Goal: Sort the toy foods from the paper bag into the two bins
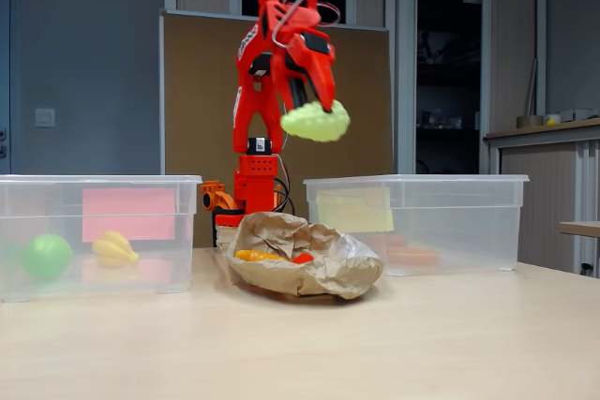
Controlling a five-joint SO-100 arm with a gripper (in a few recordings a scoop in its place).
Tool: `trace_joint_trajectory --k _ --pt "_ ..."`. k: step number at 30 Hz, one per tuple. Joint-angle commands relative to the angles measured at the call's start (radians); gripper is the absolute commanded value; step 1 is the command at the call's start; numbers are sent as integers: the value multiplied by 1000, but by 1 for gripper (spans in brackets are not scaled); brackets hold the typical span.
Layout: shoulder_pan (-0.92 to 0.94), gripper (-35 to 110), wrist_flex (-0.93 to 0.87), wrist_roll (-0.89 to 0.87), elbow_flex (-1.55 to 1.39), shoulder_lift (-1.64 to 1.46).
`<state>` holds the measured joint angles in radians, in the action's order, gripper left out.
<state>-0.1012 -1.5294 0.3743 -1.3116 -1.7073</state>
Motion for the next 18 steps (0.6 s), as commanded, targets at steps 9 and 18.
trace_joint_trajectory --k 9,18 --pt "414 17 -20 0 -270 -379" --pt "707 17 153 -95 -402 -250"
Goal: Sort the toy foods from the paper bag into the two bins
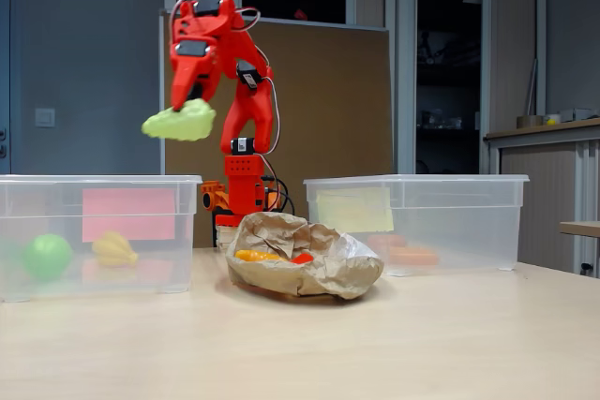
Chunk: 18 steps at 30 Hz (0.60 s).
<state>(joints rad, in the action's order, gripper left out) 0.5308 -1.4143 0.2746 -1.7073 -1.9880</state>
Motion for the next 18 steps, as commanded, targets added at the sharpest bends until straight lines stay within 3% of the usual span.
trace_joint_trajectory --k 1,18 --pt "95 17 57 8 0 66" --pt "195 17 196 80 192 698"
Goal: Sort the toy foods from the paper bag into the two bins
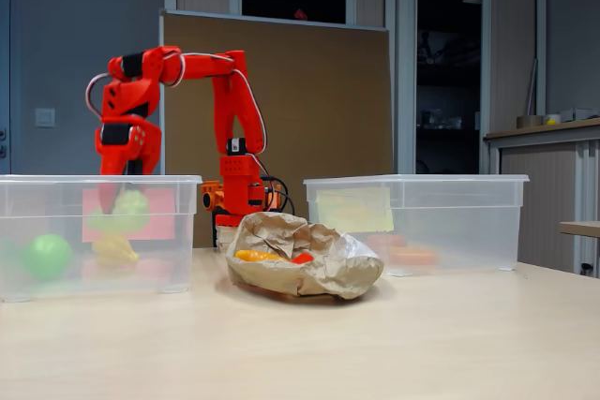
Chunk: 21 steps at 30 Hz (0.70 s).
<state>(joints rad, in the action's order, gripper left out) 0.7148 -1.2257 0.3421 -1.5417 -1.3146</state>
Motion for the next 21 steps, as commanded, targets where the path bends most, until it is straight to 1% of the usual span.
trace_joint_trajectory --k 1,12,21 --pt "11 18 12 14 25 44" --pt "20 25 48 0 -6 143" --pt "66 26 37 -8 -48 144"
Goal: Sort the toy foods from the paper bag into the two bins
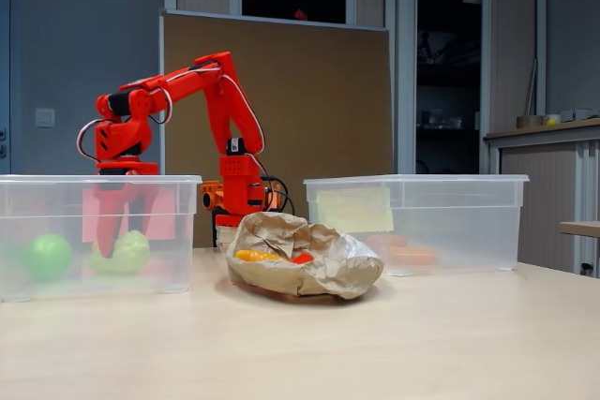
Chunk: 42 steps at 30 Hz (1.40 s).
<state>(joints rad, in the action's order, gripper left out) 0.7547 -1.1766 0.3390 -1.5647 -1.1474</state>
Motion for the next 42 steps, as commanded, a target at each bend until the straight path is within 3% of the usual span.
trace_joint_trajectory --k 1,13,29,36,42 --pt "31 27 -12 -6 -35 -29" --pt "44 37 -110 40 -38 -144" --pt "23 31 -382 57 129 -515" --pt "-187 30 -442 52 184 -687" --pt "-433 33 -439 -152 184 -678"
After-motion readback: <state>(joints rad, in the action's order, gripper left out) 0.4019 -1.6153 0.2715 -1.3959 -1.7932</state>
